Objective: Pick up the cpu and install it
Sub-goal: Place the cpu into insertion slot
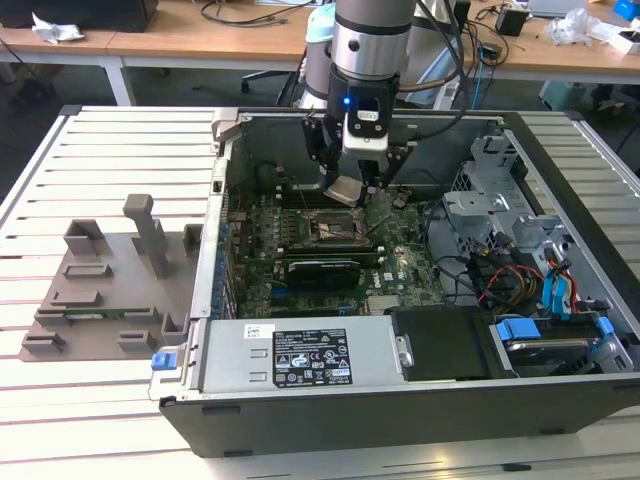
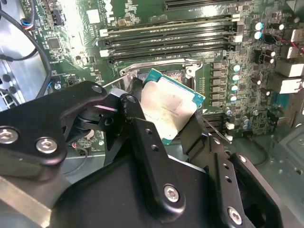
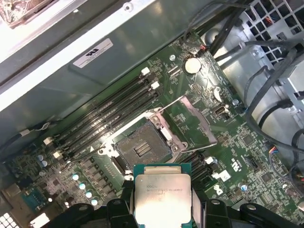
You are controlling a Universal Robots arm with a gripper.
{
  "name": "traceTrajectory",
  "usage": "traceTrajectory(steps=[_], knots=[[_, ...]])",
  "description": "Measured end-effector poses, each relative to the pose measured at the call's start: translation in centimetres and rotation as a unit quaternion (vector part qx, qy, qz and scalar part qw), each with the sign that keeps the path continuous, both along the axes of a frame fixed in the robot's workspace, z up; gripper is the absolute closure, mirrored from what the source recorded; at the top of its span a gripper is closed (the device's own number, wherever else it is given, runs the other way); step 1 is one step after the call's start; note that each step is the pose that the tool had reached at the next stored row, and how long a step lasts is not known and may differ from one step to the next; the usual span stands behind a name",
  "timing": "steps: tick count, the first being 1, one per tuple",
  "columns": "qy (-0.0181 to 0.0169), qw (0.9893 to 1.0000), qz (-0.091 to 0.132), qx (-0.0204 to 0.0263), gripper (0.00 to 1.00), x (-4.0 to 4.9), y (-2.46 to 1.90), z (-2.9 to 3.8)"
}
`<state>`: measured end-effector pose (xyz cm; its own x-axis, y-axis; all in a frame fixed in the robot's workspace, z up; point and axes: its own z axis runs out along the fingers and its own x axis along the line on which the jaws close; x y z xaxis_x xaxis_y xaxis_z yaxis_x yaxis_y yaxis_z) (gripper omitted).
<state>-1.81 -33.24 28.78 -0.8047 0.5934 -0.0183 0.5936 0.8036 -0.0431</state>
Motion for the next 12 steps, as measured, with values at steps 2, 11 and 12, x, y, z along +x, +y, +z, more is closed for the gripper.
traceTrajectory(steps=[2, 11, 12], knots=[[0.0000, 0.9999, -0.012, -0.0002, 0.45, 0.00, 0.00, -0.01], [0.0000, 0.9991, -0.042, -0.0003, 0.45, 0.00, 0.00, -0.02], [0.0000, 0.9989, -0.047, -0.0004, 0.45, 0.00, 0.00, -0.02]])
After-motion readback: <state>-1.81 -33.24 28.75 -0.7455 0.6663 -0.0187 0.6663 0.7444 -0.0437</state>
